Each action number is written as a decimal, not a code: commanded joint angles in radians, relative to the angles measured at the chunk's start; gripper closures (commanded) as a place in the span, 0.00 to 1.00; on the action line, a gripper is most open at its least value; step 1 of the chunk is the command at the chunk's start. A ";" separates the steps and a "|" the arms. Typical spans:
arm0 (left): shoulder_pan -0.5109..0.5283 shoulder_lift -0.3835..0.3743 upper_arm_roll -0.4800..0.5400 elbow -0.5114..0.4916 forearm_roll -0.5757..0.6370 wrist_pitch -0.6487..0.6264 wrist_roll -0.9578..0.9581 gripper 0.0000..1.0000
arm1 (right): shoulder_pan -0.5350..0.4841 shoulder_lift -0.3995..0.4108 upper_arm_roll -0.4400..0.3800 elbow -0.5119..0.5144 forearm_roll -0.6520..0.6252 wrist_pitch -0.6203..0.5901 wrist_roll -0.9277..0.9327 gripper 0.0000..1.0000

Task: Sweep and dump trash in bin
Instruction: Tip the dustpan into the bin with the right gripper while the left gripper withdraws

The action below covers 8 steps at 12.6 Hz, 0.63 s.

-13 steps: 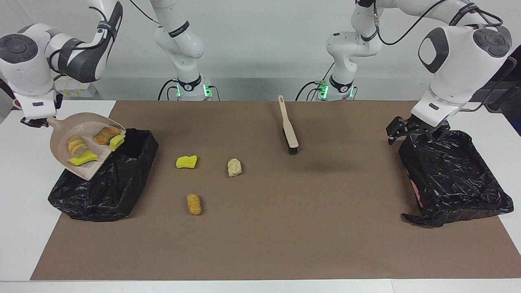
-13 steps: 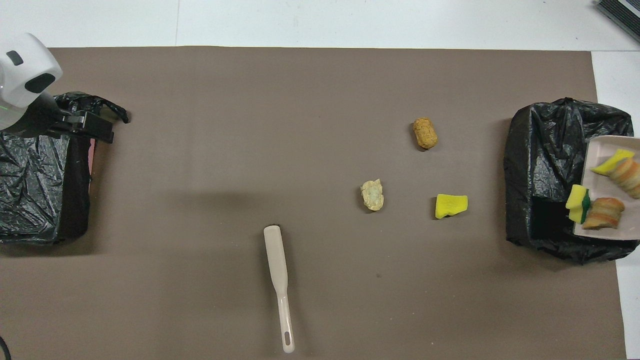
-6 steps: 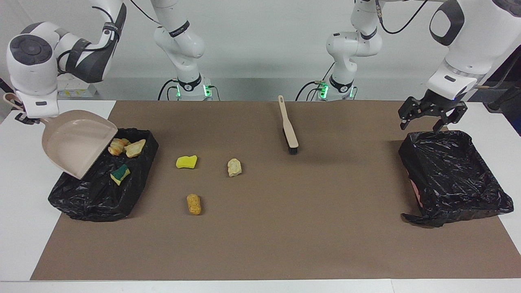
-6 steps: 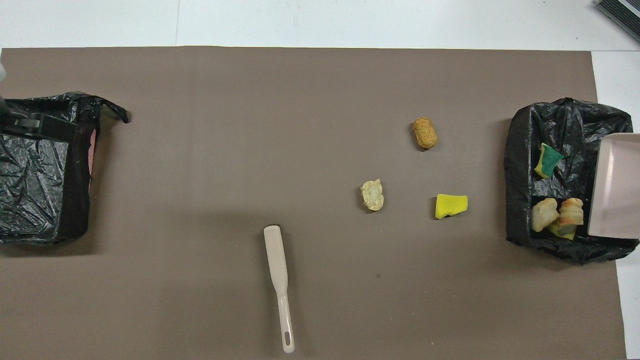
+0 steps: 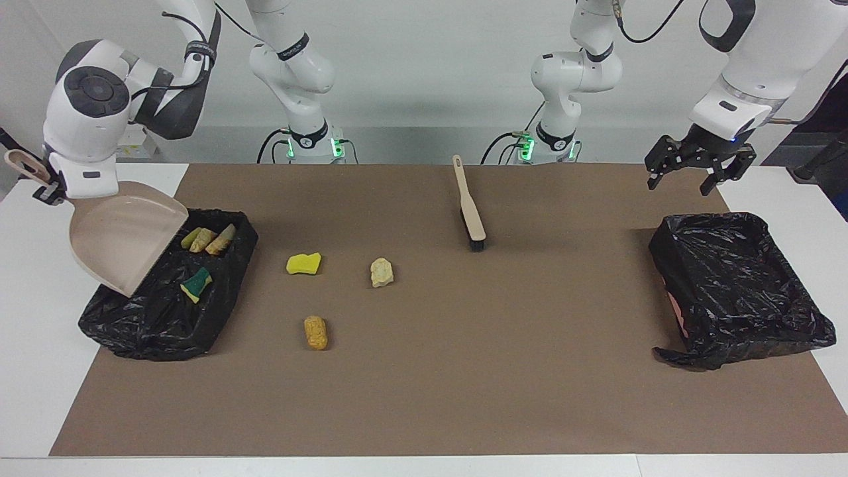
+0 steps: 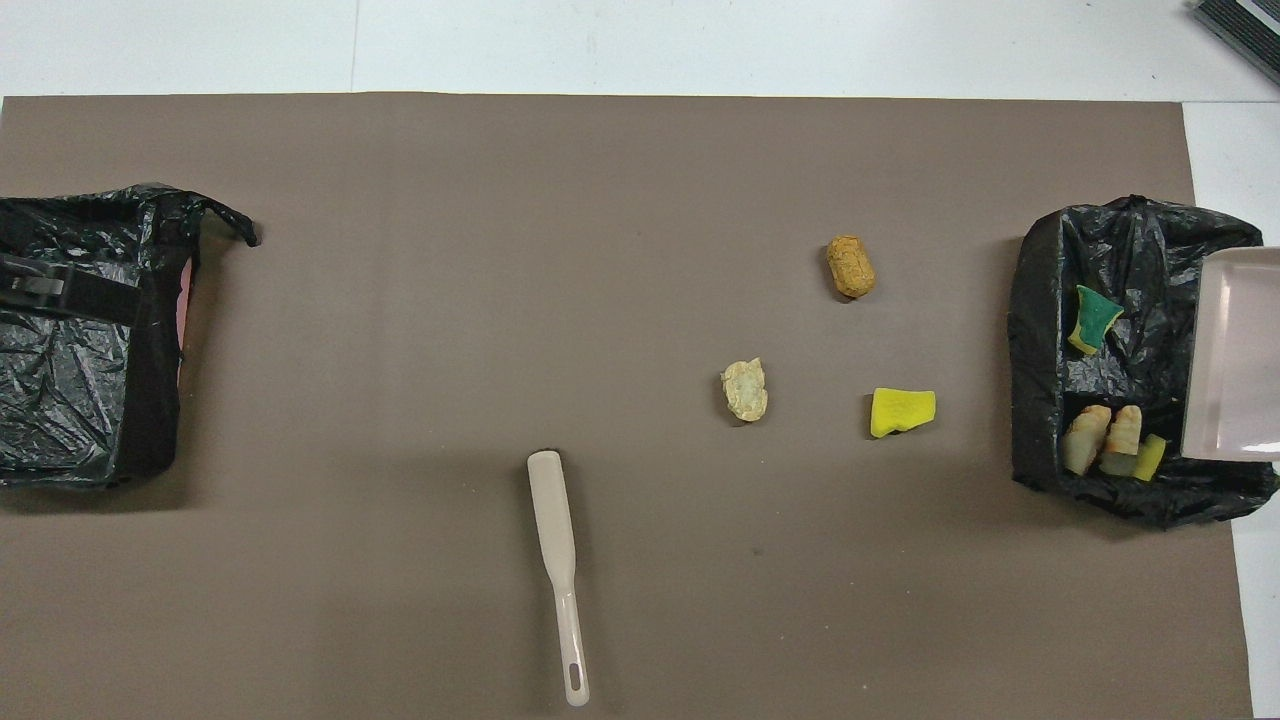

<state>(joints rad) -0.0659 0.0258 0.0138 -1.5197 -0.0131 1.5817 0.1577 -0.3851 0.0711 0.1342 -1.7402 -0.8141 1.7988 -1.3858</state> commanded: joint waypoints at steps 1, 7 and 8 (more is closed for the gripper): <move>0.020 -0.023 -0.008 -0.025 0.016 0.001 0.005 0.00 | -0.012 -0.023 -0.004 0.027 0.001 -0.018 -0.015 1.00; 0.018 -0.023 -0.009 -0.025 0.016 0.001 0.005 0.00 | 0.035 -0.025 0.008 0.054 0.242 -0.018 0.063 1.00; 0.018 -0.023 -0.009 -0.025 0.016 0.000 0.005 0.00 | 0.075 -0.022 0.008 0.054 0.251 -0.016 0.124 1.00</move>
<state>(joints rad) -0.0590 0.0258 0.0140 -1.5198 -0.0130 1.5817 0.1577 -0.3589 0.0489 0.1362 -1.6948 -0.5926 1.7986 -1.3382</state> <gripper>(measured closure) 0.000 0.687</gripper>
